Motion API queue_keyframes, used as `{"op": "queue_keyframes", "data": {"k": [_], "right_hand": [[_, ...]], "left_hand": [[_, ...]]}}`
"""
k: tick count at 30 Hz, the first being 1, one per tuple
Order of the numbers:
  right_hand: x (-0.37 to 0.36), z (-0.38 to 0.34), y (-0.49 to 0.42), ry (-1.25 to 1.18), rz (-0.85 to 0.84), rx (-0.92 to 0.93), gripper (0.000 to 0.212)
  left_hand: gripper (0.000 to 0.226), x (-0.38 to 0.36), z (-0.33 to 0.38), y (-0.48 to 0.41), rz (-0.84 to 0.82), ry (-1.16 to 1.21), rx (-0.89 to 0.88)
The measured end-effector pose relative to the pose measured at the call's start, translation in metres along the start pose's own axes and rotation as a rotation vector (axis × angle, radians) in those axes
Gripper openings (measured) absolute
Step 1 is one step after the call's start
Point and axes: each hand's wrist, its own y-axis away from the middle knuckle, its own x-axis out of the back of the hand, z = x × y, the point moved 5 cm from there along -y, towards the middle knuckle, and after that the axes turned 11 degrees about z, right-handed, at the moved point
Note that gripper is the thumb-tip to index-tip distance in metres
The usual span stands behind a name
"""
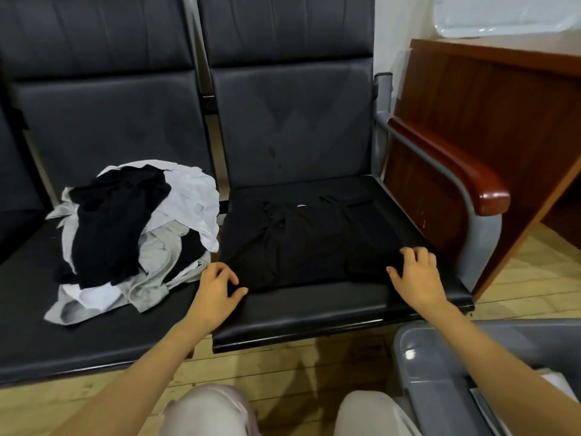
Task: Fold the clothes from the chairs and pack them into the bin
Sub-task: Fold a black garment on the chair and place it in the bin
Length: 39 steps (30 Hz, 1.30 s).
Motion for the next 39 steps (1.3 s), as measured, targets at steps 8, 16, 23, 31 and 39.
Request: {"op": "queue_keyframes", "data": {"k": [8,16,23,31,39], "right_hand": [[0.012,0.013,0.026,-0.006,0.039,-0.29,0.058],[0.036,0.002,0.01,-0.646,0.172,-0.375,0.022],[0.017,0.007,0.011,-0.53,-0.099,-0.409,0.034],[0.043,0.0,0.002,-0.787,0.163,-0.344,0.011],[0.031,0.0,0.003,-0.495,-0.188,-0.252,0.036]], "left_hand": [[0.013,-0.008,0.023,-0.001,0.193,-0.221,-0.279],[0.027,0.004,-0.016,-0.019,0.236,0.822,0.98],[0.047,-0.011,-0.013,-0.013,-0.137,0.633,0.963],[0.008,0.019,0.016,-0.025,0.099,0.805,0.479],[0.04,0.021,0.016,-0.015,0.02,0.5,0.369]]}}
